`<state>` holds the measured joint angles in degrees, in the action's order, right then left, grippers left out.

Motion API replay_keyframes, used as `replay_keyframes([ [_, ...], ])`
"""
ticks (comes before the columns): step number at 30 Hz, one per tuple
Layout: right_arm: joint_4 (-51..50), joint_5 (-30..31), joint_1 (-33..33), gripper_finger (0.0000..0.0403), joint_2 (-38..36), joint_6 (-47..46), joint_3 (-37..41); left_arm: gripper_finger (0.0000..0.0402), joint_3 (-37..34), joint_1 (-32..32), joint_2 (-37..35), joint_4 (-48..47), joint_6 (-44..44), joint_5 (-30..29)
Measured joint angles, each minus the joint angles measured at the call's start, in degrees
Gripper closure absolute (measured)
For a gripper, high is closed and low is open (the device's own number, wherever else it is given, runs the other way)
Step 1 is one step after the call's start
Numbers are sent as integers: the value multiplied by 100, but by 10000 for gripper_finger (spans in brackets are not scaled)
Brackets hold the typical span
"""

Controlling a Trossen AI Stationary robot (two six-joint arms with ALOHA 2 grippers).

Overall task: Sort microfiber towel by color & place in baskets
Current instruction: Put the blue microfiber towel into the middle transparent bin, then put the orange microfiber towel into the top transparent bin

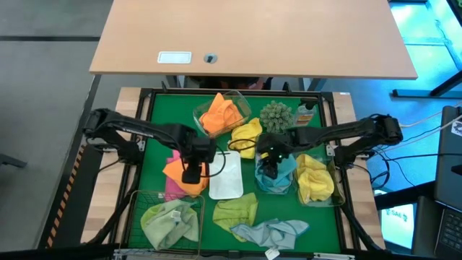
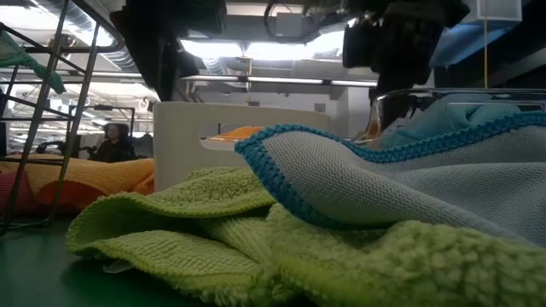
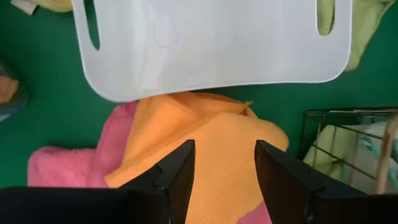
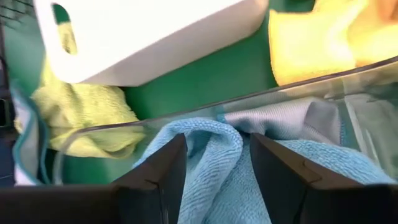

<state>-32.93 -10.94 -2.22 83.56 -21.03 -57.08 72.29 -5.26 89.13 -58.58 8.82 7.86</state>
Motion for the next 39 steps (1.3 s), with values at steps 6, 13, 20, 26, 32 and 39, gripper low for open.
replay_keyframes([
  [6, -19, 2, 0, 226, -448, 26, 0, 242, 0, -84, 328, 21, -250, -292],
  [13, -19, 2, 0, 226, -1032, 28, 0, 242, 0, -316, 835, 84, -492, -699],
  [20, -17, 98, -2, 226, -1442, 35, 0, 242, 0, -435, 1260, 133, -497, -840],
  [26, -18, 289, 0, 226, -1527, 50, 0, 242, 0, -473, 1609, 125, -511, -840],
  [32, -21, 289, -2, 226, -1527, 52, 0, 265, -2, -528, 1634, 117, -554, -869],
  [39, -19, 289, -2, 226, -1527, 52, 0, 349, -2, -534, 1619, 115, -485, -875],
])
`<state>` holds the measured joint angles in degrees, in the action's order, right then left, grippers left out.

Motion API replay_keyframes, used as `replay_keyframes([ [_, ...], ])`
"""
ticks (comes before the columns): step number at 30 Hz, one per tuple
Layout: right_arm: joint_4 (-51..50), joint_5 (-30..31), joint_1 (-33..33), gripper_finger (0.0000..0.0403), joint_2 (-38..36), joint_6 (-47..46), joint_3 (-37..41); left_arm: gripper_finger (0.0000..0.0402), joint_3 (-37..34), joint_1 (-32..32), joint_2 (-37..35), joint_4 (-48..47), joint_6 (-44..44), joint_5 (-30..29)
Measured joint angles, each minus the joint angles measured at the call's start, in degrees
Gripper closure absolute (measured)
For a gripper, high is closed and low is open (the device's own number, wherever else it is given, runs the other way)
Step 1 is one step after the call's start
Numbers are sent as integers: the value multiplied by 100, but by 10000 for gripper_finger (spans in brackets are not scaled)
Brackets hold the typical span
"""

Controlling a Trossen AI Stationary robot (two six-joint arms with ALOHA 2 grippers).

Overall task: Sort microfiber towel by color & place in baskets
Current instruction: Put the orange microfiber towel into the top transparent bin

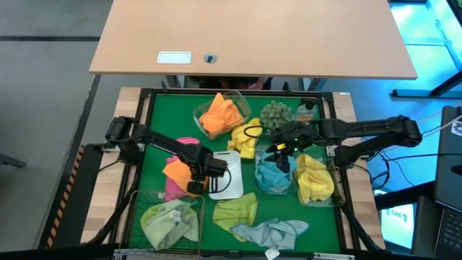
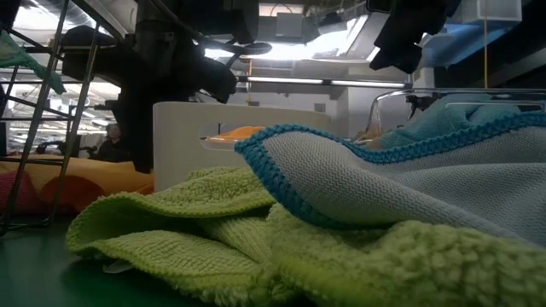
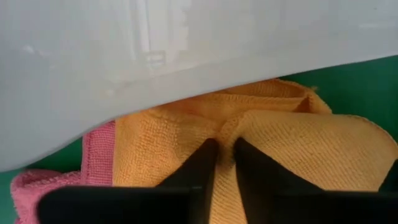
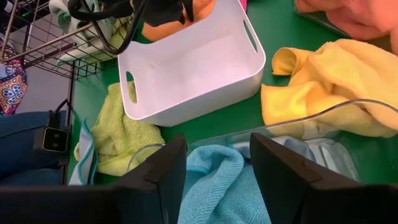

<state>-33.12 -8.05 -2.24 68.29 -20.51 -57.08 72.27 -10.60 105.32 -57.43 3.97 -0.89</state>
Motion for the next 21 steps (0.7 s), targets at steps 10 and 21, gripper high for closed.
replay_keyframes([
  [10, 0, -2, 0, 226, 0, 4, 0, 399, 1, 1, -62, -197, 82, 191],
  [21, 2, -2, 0, 226, 2, 8, 0, 401, 578, 70, -936, -1126, 236, 147],
])
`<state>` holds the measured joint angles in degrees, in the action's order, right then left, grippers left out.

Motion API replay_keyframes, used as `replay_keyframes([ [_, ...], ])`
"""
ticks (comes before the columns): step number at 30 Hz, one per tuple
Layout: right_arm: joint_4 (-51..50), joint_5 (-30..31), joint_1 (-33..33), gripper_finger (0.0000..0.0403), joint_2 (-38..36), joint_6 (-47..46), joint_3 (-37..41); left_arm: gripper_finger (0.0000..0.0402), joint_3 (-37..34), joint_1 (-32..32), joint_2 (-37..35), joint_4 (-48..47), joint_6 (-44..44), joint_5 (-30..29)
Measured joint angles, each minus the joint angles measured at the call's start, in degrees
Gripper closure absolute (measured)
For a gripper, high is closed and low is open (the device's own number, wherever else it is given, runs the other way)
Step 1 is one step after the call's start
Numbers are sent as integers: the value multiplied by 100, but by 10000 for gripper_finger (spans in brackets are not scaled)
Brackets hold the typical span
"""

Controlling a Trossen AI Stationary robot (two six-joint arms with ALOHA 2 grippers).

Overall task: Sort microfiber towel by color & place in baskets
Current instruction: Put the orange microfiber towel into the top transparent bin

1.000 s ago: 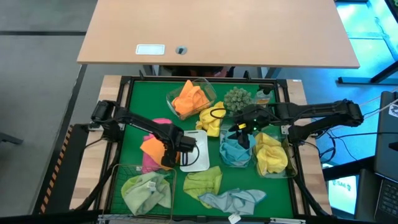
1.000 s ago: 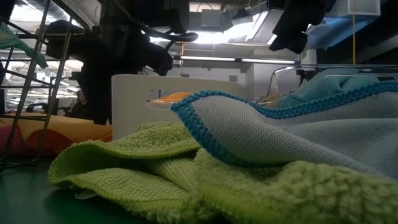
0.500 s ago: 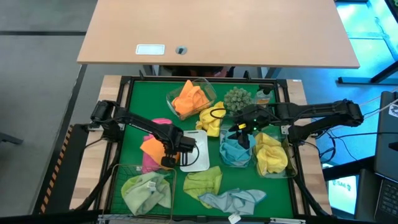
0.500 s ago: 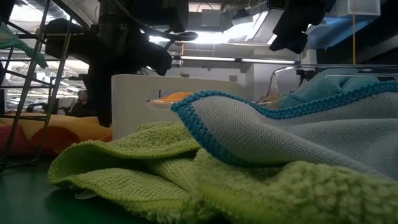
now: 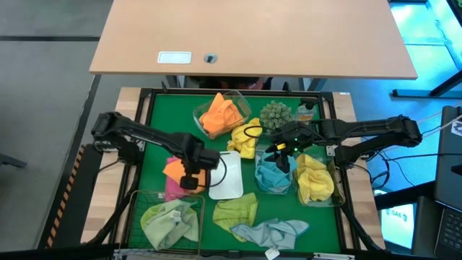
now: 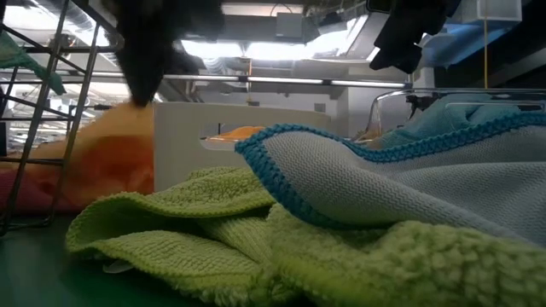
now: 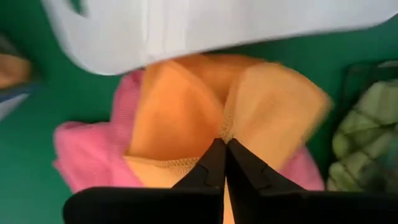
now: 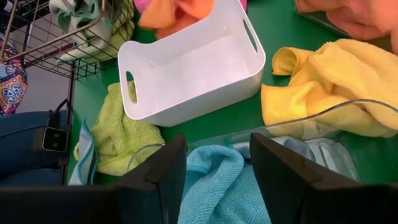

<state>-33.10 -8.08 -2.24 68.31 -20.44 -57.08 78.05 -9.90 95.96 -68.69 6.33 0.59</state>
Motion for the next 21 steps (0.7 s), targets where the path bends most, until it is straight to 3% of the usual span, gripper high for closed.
replay_keyframes([
  [13, 4, 0, 1, 226, 2, -1, 0, 401, 1320, 601, -1238, -130, 382, -1063],
  [21, 20, 0, 0, 226, 4, -1, 0, 401, 2564, 1043, -1446, -104, 362, -1807],
])
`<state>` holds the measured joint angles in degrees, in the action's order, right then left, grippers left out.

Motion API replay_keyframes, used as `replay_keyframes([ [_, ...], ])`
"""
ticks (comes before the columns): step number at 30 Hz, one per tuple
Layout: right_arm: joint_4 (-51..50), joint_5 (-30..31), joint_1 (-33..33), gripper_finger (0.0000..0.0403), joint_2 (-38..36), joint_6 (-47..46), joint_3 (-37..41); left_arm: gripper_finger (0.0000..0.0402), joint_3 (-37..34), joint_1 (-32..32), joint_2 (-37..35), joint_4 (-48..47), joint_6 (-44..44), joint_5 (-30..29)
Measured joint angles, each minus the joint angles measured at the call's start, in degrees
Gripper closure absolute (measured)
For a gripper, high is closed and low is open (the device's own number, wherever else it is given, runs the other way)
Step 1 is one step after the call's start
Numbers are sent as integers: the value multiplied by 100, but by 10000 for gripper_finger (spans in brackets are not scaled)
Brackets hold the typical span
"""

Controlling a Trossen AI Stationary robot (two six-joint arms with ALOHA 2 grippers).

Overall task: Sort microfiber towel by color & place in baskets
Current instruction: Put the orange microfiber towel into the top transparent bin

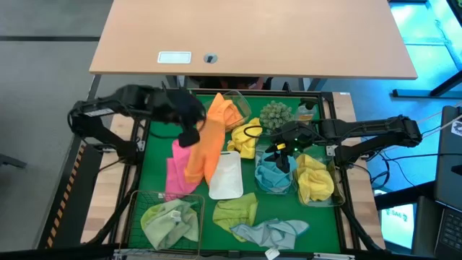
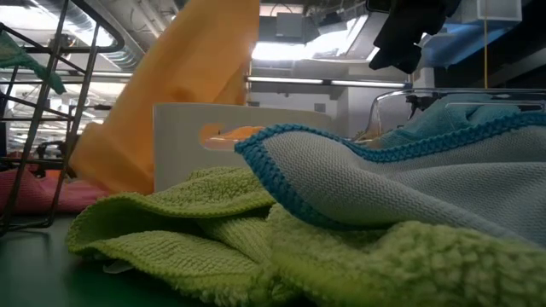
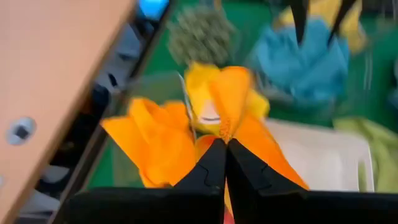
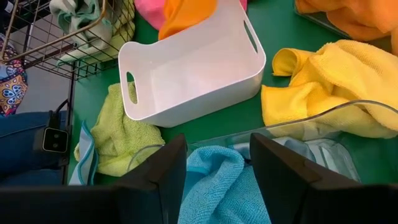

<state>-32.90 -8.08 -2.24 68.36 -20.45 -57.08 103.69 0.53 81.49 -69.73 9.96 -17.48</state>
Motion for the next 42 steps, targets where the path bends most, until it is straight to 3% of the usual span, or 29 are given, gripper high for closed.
replay_keyframes([
  [10, 2, 0, 0, 226, 0, -2, 0, 401, 1131, 692, 2, 886, -646, -200],
  [24, 2, 0, 1, 226, 0, -2, 0, 401, 1466, 1751, 46, 2782, -1483, -99],
  [30, -1, 1, 2, 226, 0, -2, 0, 401, 1466, 2161, 283, 2769, -1486, -63],
  [33, -1, 0, 2, 226, 0, -2, 0, 401, 1466, 2294, 462, 2618, -1400, 226],
  [42, -3, 0, 2, 226, 0, -2, 0, 401, 1461, 2374, 1207, 1987, -1326, 434],
])
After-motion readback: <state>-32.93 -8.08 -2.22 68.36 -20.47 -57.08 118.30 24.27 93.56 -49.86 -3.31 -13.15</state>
